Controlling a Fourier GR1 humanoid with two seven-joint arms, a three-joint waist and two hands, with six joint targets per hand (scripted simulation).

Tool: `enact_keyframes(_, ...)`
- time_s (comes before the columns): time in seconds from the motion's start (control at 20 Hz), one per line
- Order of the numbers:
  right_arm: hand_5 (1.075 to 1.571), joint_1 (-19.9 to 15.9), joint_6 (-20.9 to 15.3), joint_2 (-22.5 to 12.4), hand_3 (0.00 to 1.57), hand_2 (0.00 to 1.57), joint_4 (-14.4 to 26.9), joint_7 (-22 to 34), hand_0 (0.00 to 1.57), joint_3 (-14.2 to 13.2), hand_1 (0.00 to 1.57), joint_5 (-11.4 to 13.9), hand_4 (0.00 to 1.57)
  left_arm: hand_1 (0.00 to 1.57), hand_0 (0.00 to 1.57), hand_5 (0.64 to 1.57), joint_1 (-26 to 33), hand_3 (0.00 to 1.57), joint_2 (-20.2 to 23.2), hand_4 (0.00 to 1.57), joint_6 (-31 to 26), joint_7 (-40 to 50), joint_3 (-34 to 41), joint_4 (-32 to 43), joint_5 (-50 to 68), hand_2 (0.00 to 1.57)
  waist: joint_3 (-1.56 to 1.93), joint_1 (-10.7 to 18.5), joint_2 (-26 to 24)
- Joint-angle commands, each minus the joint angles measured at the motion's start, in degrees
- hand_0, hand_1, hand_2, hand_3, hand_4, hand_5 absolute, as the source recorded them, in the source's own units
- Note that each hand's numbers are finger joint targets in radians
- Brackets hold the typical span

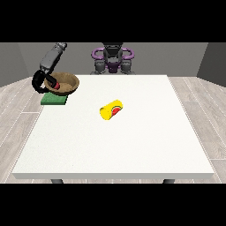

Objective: Pick the cup and pour the ball into the bowl, then pick the bowl and place it on the pad

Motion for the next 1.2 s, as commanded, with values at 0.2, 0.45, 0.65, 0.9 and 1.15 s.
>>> enact_keyframes(0.2, 1.551, -3.4, 7.0, -7.7, 0.70, 1.57, 10.5, -8.2, 1.57, -4.6, 1.57, -1.8, 1.29, 0.00, 0.00, 1.532, -2.2, 0.00, 2.1, 0.16, 1.3, 3.5, 0.4, -5.9, 2.2, 0.00, 0.10, 1.3, 5.1)
enact_keyframes(0.45, 1.554, -2.0, 3.9, -7.7, 0.21, 1.57, 14.4, -14.7, 1.57, -5.0, 1.57, 0.2, 1.28, 0.00, 0.00, 1.538, -0.6, 0.00, 2.2, 0.00, 1.2, 3.8, 1.2, -9.2, 3.8, 0.00, 0.03, 2.5, 6.5)
enact_keyframes(0.65, 1.564, -3.0, 7.1, -11.2, 0.68, 1.57, 16.4, -13.4, 1.57, -4.9, 1.57, 0.5, 1.25, 0.00, 0.00, 1.535, -0.4, 0.00, 3.3, 0.00, 1.7, 8.1, 1.1, -9.2, 4.9, 0.00, -0.01, 1.4, 3.5)
enact_keyframes(0.9, 1.568, -6.3, 8.7, -13.4, 0.90, 1.57, 16.1, -7.1, 1.57, -3.9, 1.57, 0.8, 1.24, 0.00, 0.00, 1.534, 2.3, 0.00, -1.0, 0.00, 3.4, 4.7, -0.9, -9.1, 3.1, 0.00, -0.07, 1.6, 0.6)
enact_keyframes(1.15, 1.571, -9.0, 4.7, -8.7, 1.29, 1.57, 13.0, -4.3, 1.57, -0.8, 1.57, 2.8, 1.23, 0.00, 0.00, 1.530, 0.2, 0.00, 0.6, 0.00, 2.1, 2.4, -0.9, -4.4, 2.3, 0.00, -0.10, 0.7, 1.3)
